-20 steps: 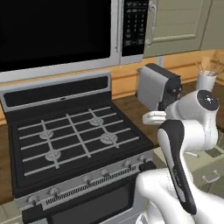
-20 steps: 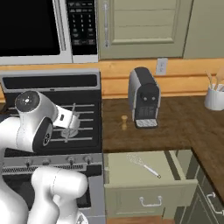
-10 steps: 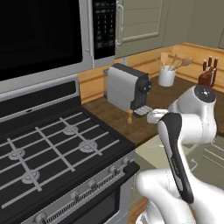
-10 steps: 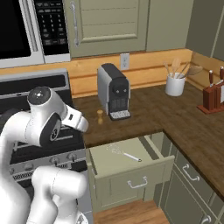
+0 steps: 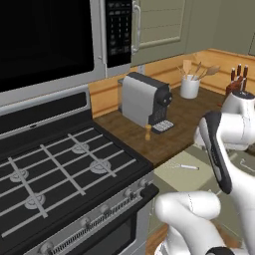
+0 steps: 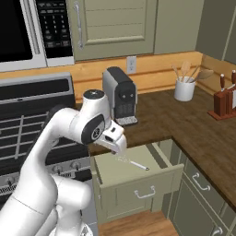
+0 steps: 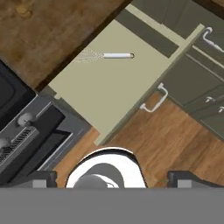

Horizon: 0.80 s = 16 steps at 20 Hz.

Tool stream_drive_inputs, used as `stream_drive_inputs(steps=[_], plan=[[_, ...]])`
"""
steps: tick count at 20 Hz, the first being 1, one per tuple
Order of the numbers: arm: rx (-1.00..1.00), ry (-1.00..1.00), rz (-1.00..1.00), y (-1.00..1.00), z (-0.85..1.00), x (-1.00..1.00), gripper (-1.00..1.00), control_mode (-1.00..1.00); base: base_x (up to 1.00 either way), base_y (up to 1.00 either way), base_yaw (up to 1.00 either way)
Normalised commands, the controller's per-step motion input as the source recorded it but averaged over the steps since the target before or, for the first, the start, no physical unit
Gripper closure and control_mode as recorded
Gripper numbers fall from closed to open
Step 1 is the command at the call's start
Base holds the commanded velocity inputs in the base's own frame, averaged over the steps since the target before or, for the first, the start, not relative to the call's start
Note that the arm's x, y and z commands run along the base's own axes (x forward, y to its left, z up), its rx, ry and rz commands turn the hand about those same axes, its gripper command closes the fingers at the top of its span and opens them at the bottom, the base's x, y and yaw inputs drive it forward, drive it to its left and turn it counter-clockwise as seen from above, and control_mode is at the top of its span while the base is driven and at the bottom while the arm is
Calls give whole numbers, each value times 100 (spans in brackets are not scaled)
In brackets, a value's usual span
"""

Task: Pick the whisk from the drawer and place it on the counter.

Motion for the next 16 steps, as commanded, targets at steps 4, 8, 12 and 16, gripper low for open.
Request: stream_drive_inputs(steps=[4, 8, 12, 16], plan=[[0, 22, -27, -91, -96, -4, -100, -100, 0, 0, 0], [0, 15, -25, -79, -81, 3, -100, -100, 0, 0, 0], [0, 6, -24, -12, -61, 48, -100, -100, 0, 0, 0], [0, 0, -17, 0, -38, 62, -100, -100, 0, 0, 0]])
